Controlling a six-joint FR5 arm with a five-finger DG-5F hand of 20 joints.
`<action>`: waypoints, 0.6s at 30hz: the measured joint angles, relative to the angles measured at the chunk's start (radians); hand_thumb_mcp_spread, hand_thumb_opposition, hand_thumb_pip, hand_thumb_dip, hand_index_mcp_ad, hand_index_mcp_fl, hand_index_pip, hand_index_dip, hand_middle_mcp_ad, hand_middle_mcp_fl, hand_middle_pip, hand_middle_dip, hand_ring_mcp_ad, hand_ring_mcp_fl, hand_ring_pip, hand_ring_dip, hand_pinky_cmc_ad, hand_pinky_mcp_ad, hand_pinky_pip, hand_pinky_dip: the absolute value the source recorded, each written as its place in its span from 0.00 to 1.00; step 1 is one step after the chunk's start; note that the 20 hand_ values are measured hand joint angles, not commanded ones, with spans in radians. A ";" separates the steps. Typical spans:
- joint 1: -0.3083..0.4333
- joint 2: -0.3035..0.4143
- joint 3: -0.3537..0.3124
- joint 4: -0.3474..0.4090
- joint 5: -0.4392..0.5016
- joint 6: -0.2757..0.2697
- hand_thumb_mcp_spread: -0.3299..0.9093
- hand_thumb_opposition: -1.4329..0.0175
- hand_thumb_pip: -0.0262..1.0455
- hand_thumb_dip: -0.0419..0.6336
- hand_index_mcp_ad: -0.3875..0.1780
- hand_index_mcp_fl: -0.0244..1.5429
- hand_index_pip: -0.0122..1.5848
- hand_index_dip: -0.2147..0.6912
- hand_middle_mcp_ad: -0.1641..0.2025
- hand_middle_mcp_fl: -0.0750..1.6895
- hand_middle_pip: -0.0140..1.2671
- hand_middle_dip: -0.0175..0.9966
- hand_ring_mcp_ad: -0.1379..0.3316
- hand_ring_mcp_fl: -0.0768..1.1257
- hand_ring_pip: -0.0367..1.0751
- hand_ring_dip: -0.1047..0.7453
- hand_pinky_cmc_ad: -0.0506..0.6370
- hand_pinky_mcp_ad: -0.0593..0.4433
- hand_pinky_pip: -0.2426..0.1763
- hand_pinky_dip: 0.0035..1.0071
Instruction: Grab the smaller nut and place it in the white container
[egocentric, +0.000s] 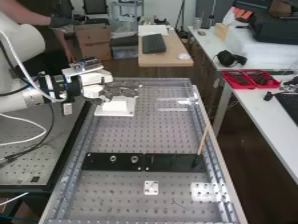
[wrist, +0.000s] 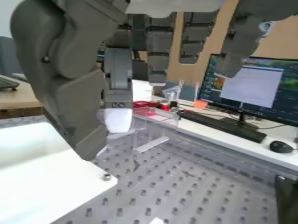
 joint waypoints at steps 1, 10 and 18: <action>0.008 -0.001 0.002 -0.002 -0.003 0.000 0.61 0.34 0.59 0.36 0.41 0.29 0.96 0.45 0.60 0.18 0.10 0.25 0.52 0.08 0.12 0.27 0.58 0.66 0.67 0.15; 0.090 -0.016 0.030 -0.038 -0.037 0.003 0.61 0.34 0.59 0.36 0.41 0.29 0.96 0.45 0.60 0.18 0.10 0.25 0.52 0.08 0.12 0.27 0.60 0.66 0.67 0.15; 0.144 -0.039 0.046 -0.061 -0.057 0.016 0.61 0.34 0.59 0.36 0.41 0.29 0.96 0.45 0.60 0.18 0.10 0.25 0.52 0.08 0.12 0.27 0.60 0.66 0.67 0.15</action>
